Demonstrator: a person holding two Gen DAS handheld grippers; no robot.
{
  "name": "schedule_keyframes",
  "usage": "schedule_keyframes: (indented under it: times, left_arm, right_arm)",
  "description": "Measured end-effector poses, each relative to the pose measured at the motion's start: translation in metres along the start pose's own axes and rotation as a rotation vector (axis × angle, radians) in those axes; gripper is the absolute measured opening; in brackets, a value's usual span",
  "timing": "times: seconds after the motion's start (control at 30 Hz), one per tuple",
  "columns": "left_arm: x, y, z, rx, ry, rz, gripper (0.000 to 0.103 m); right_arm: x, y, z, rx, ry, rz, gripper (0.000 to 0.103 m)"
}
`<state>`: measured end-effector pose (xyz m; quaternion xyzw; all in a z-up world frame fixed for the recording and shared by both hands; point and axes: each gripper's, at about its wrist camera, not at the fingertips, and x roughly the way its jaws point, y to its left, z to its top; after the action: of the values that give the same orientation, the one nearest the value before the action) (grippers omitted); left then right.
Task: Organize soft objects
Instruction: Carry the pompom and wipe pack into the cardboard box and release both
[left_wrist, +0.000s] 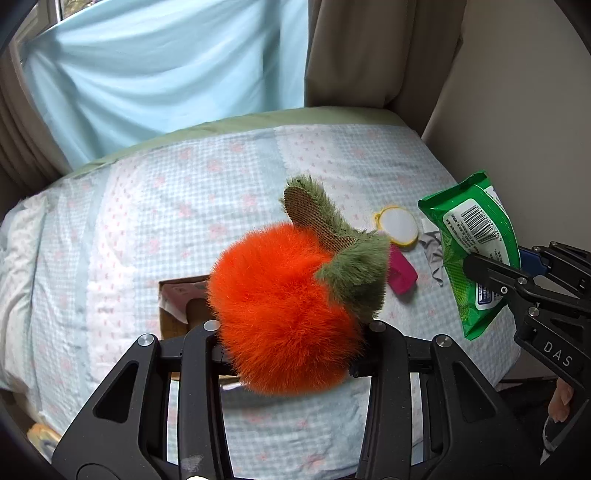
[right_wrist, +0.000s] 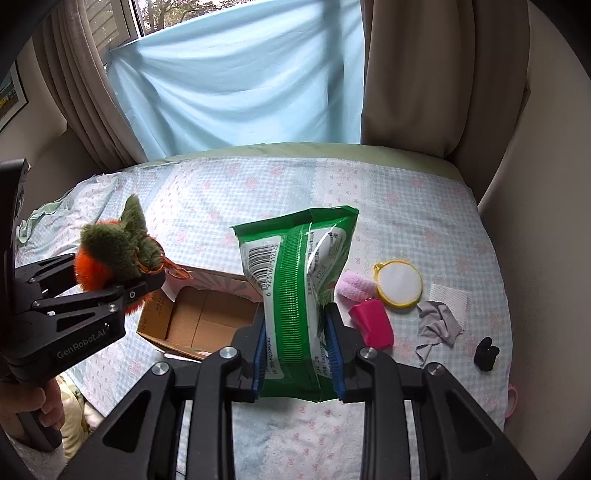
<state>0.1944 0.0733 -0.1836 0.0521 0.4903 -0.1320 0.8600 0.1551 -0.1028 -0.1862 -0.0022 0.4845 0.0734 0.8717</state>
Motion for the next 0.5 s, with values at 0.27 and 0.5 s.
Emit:
schedule_keyframes:
  times: [0.27, 0.5]
  left_arm:
    - [0.030, 0.078, -0.015, 0.080, 0.087, -0.037, 0.035]
    - [0.086, 0.122, -0.027, 0.096, 0.207, -0.037, 0.035]
  right_arm:
    - [0.041, 0.072, 0.003, 0.140, 0.064, -0.037, 0.026]
    - [0.106, 0.100, -0.004, 0.261, 0.186, -0.029, 0.026]
